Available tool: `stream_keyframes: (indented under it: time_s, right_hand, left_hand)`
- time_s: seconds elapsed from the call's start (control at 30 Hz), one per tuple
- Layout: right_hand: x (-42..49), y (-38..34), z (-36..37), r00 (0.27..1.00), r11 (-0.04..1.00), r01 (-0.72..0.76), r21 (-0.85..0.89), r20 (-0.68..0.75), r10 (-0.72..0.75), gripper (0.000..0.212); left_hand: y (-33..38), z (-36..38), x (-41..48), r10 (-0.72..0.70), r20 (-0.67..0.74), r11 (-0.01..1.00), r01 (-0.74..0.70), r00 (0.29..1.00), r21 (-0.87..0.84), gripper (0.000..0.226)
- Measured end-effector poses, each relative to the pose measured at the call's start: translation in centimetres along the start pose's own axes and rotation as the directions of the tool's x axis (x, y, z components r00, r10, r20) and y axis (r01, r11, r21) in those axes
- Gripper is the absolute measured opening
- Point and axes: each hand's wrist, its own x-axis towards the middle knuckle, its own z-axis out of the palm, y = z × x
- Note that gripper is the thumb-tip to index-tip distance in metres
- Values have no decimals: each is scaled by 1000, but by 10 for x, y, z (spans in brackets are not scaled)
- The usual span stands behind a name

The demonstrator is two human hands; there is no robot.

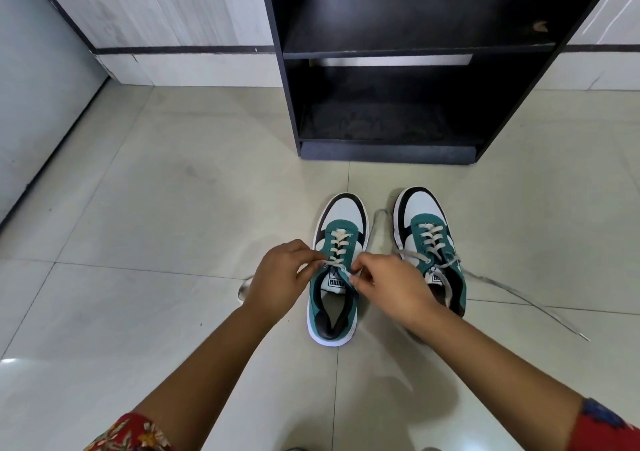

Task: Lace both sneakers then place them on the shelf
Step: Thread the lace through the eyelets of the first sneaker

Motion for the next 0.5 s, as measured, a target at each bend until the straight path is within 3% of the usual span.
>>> stream_keyframes:
  time_s: [0.13, 0.3, 0.5]
  right_hand:
    - [3, 5, -3, 1000, 1000, 11, 9, -20, -10, 20]
    - [4, -4, 7, 995, 971, -95, 221, 50, 86, 15]
    - [7, 4, -1, 996, 993, 10, 118, 88, -21, 31]
  left_hand:
    - [-1, -1, -4, -65, -7, 998, 64, 998, -25, 16]
    - [-1, 4, -8, -118, -25, 989, 116, 993, -89, 15]
    - [-6, 3, -8, -117, -42, 992, 114, 992, -56, 13]
